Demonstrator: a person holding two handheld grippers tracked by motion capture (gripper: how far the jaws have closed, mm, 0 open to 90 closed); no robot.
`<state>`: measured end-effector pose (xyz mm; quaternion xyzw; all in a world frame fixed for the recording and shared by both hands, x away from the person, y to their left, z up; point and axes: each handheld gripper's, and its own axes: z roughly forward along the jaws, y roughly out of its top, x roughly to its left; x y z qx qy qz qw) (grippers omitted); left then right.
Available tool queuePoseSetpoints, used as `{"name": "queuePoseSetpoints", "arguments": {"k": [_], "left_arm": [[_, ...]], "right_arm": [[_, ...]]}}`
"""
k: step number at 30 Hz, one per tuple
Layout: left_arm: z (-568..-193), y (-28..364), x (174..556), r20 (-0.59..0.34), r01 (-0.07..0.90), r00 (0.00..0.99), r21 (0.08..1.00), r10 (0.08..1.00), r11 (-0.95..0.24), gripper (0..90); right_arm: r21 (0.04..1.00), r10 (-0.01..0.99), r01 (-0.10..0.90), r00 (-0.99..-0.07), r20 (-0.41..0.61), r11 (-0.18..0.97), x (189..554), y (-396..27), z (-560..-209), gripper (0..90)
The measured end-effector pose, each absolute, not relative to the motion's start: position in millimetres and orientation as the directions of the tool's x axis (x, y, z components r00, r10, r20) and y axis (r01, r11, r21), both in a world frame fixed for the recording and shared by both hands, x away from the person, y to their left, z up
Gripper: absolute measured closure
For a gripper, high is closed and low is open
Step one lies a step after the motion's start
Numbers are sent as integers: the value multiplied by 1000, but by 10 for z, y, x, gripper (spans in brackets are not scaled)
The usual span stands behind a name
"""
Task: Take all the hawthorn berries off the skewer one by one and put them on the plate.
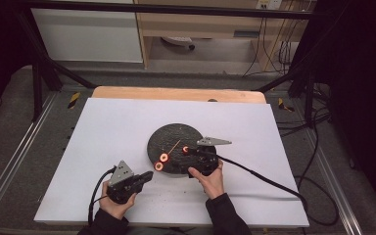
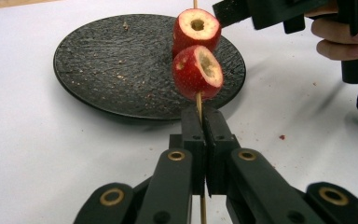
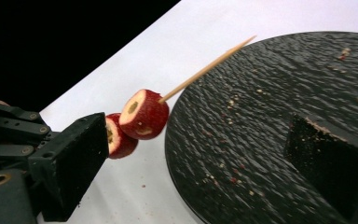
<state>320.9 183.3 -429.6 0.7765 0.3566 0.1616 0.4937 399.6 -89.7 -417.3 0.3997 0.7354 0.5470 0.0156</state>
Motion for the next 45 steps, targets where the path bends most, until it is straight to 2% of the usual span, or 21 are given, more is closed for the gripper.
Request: {"name": "queuePoseSetpoints", "arguments": {"k": [5,25,36,45], "left_arm": [[-4293,1818,3204,-98,391,696,883,711,-261,882],[-4323,1745,3182,-88,384,709,880,700,-279,882],[-4307,1750,3171,-89,377,710,886,699,-270,883],[-4280,1770,3161,-91,371,710,892,698,-260,883]], "right_arm": [[811,576,580,-688,441,72,4001,-805,-4193,144],[773,476,633,-694,540,46,4040,-741,-4288,595],[780,468,624,-701,538,37,4045,-763,-4245,615],[799,500,601,-698,513,20,4092,-835,-4128,618]]}}
